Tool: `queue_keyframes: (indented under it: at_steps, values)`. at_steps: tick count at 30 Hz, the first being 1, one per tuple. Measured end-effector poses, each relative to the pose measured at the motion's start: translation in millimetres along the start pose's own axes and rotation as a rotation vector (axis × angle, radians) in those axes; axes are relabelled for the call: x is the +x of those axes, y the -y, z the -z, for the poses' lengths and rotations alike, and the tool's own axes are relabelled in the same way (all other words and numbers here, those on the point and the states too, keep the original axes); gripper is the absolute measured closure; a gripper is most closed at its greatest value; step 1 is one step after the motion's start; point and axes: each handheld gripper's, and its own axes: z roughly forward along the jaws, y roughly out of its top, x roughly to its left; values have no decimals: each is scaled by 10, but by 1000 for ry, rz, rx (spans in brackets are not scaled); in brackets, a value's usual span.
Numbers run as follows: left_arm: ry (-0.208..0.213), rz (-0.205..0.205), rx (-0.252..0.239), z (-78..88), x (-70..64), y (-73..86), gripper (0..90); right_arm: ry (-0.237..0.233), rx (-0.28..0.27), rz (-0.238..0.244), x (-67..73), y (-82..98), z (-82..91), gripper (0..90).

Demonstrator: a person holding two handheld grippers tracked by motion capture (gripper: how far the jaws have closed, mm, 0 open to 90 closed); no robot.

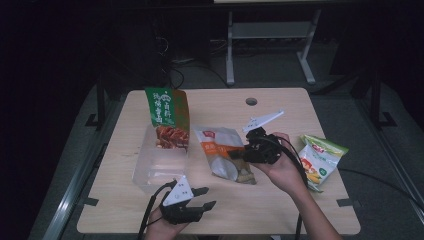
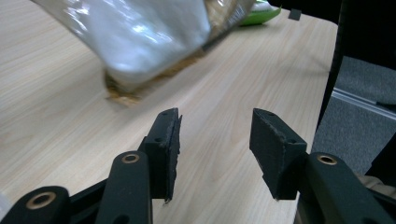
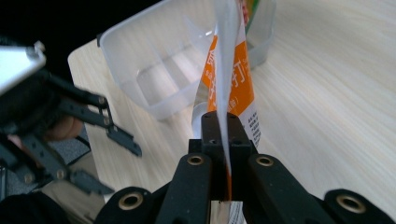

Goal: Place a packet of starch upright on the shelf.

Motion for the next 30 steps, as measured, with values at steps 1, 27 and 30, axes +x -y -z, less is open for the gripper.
queue_keyframes:
  at_steps: [1, 27, 30]
  values:
    - [2, -6, 4, -5, -6, 3, 508, -1, -1, 4, 8, -34, -6, 900]
    - [40, -26, 38, -37, -50, 63, 427, -47, -26, 88, 178, -786, -295, 900]
    - [43, -10, 29, -35, -56, 66, 425, -50, -28, 89, 198, -851, -355, 900]
